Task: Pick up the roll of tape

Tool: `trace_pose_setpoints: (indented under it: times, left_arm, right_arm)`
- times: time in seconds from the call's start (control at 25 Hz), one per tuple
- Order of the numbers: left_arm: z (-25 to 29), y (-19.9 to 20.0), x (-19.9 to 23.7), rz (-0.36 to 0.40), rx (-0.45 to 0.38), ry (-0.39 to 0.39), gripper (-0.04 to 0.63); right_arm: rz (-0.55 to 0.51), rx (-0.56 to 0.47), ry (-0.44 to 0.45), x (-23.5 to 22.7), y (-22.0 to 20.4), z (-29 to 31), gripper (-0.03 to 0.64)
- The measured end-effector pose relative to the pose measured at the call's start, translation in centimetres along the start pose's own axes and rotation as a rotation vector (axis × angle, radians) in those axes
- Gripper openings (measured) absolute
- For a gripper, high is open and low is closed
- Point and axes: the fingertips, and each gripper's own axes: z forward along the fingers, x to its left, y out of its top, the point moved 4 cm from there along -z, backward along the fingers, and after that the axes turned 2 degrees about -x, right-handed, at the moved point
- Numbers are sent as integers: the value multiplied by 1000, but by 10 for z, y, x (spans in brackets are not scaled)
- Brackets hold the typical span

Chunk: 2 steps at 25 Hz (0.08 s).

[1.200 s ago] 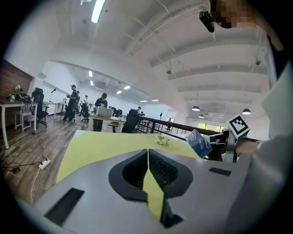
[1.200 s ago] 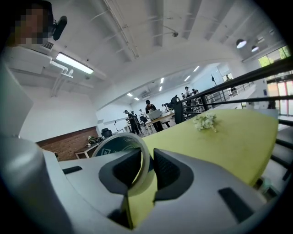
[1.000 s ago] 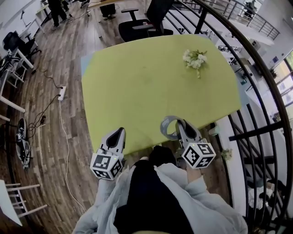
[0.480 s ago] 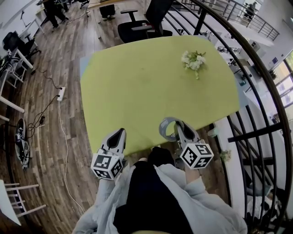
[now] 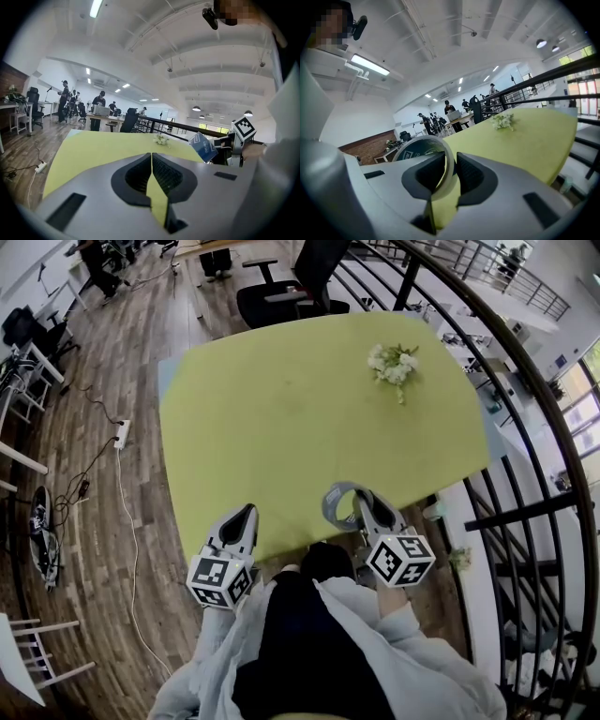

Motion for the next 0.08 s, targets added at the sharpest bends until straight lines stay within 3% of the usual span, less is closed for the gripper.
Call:
trace_pose_setpoints:
  times: [0.08]
  left_arm:
    - [2,0,0,-1,2,-1,21]
  right_arm:
    - [-6,4,-1,-1,0,1,87]
